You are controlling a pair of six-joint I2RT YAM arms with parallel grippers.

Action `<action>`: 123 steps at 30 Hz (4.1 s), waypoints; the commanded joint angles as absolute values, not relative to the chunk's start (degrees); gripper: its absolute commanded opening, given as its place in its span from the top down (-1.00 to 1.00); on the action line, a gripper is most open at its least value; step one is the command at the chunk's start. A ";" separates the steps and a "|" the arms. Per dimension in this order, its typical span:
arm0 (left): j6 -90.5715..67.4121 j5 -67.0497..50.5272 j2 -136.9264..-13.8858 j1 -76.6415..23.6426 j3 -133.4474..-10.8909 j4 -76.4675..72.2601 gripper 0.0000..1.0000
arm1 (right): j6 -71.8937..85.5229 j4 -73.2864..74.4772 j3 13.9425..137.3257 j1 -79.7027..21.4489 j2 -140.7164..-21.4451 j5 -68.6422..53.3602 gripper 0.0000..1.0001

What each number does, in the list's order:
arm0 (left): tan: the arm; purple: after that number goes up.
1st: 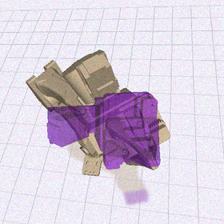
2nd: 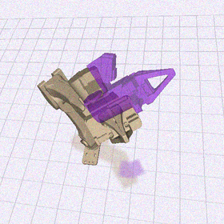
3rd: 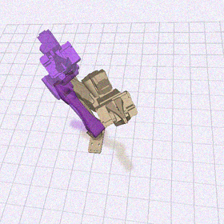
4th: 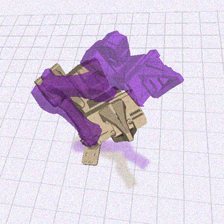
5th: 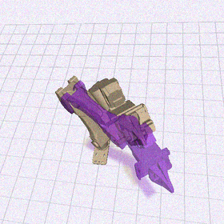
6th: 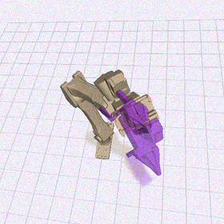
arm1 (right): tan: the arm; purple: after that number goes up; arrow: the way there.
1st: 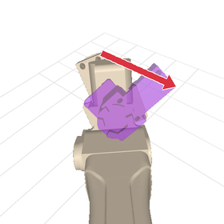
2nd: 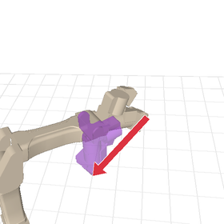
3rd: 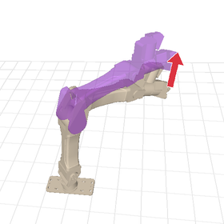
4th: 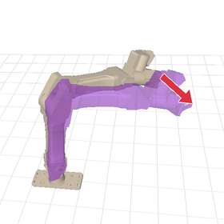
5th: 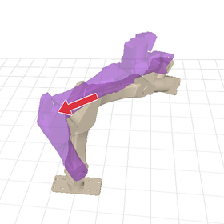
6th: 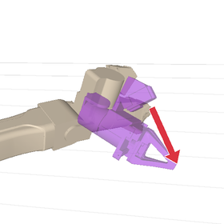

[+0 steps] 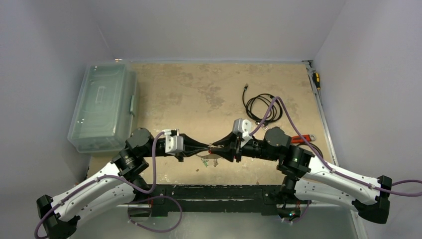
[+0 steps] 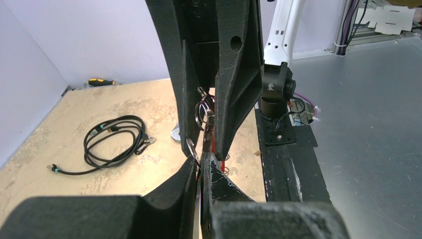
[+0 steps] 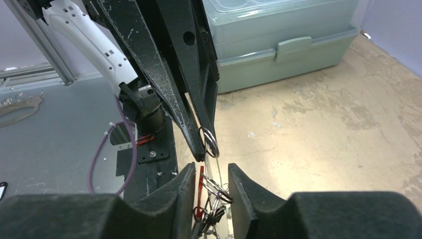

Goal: Put the keys on the keyring

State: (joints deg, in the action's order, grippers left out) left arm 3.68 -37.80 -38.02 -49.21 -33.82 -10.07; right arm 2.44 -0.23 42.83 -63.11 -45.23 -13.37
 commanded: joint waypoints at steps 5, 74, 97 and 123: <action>3.52 -37.70 -37.34 -49.18 -33.18 -14.67 1.00 | 2.79 -2.76 44.60 -63.28 -46.38 -14.52 0.58; 4.18 -38.19 -37.92 -49.12 -32.72 -14.42 1.00 | -2.68 -4.60 46.29 -63.28 -50.04 -15.10 1.00; 12.24 -37.36 -47.08 -49.15 -60.18 24.41 0.12 | -15.08 16.82 53.70 -63.28 -49.30 -5.73 1.00; 8.83 -37.94 -61.62 -49.18 -65.53 28.47 0.26 | -18.37 19.17 53.80 -63.30 -47.19 -7.98 1.00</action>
State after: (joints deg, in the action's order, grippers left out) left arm 8.56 -36.36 -61.54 -48.88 -64.14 29.87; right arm -17.08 20.82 51.53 -63.31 -48.58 -7.05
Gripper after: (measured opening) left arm 0.374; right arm 0.104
